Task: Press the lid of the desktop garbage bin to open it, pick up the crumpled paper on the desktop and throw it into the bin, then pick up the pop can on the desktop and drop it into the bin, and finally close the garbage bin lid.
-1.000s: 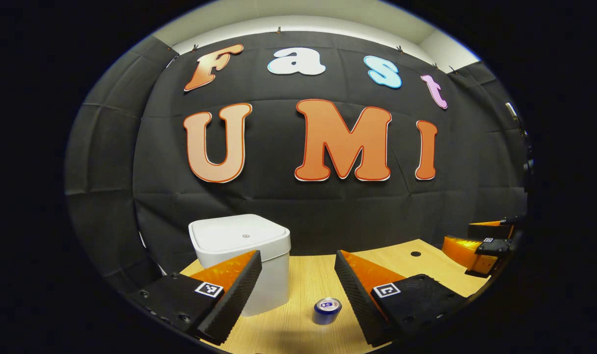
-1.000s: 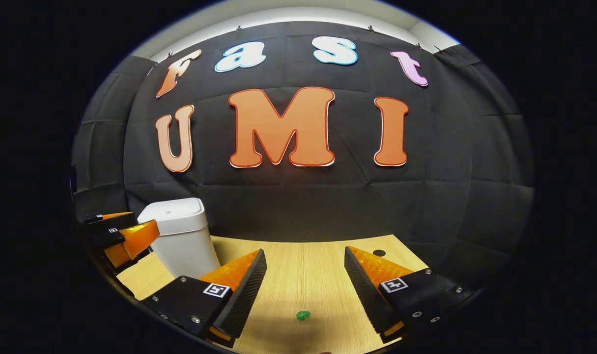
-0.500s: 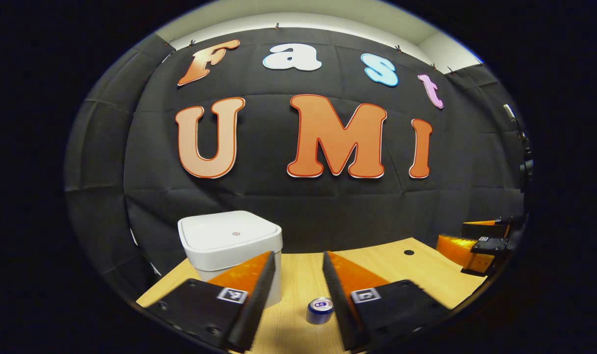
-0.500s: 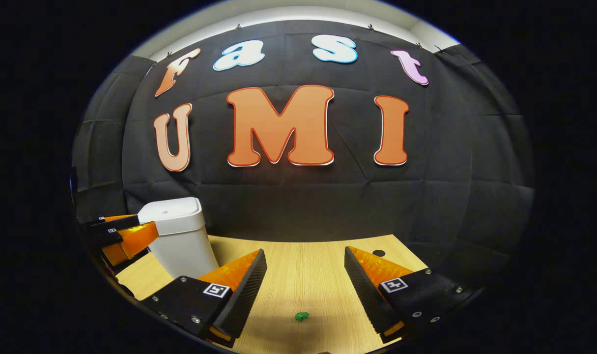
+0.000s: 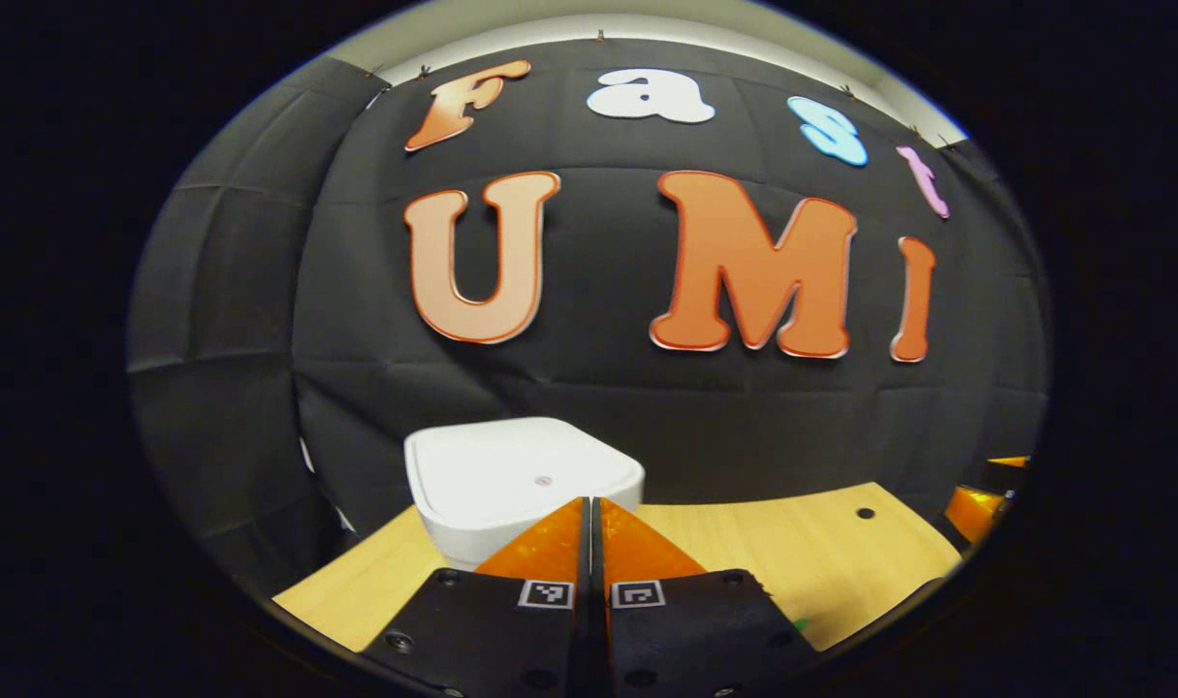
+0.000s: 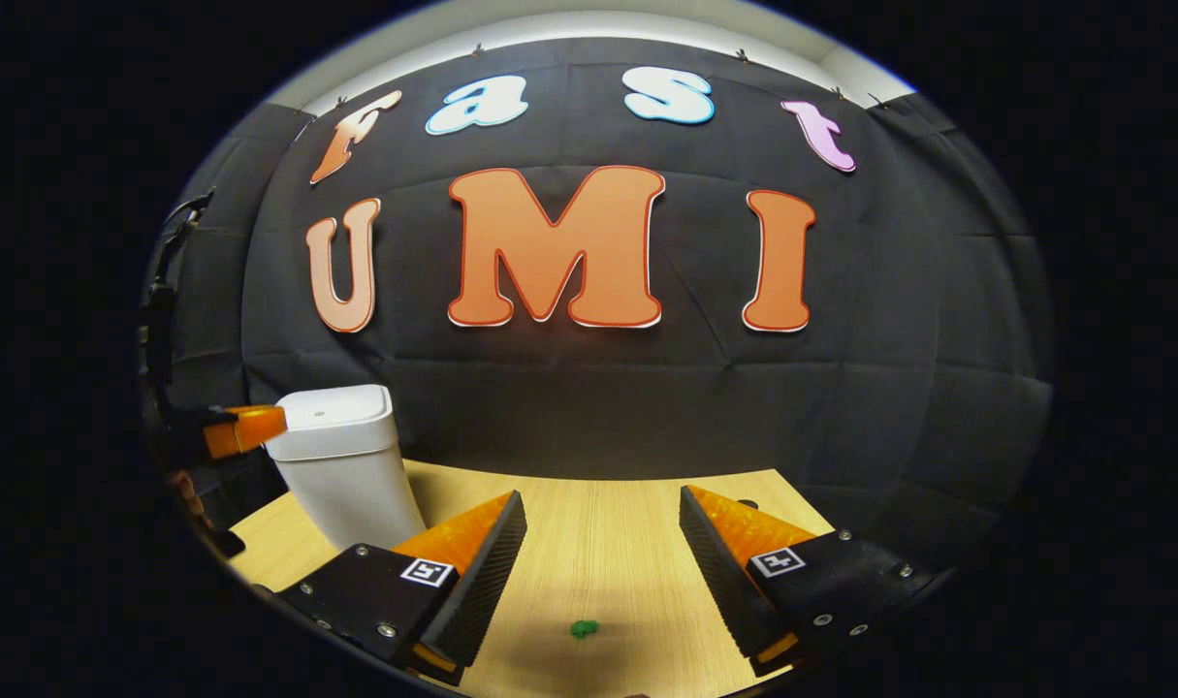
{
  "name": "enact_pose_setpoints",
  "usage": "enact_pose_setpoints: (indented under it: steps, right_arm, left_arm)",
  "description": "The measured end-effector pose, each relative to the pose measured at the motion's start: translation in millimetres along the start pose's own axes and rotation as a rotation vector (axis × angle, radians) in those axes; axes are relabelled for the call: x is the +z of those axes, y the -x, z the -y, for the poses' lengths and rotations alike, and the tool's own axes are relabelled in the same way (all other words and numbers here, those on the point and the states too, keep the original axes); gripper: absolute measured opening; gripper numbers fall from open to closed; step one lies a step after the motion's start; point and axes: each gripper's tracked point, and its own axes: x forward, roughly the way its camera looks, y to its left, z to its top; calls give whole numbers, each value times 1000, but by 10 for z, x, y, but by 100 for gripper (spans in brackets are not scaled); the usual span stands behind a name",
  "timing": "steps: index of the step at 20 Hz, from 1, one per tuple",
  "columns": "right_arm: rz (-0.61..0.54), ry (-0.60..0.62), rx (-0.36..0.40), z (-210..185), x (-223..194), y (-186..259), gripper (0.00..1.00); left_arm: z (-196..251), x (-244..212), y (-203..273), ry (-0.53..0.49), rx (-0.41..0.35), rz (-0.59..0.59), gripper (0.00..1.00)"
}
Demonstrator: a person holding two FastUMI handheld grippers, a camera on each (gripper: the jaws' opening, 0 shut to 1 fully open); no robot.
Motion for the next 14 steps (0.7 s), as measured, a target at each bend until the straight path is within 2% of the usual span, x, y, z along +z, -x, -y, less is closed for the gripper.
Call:
enact_pose_setpoints:
  steps: [2,6,12,14]
  right_arm:
    - [-3,-6,1,30,-5,-31,95]
    - [-10,-11,-4,91,9,-83,95]
    - [-1,-14,-33,202,44,-142,95]
    - [-10,-13,-28,171,13,-167,95]
  left_arm:
    - [-152,12,-286,-23,33,-29,0]
    - [-334,-171,-631,-2,69,-80,0]
    - [-338,-324,-698,24,74,-109,0]
    - [-351,-318,-701,95,70,-82,0]
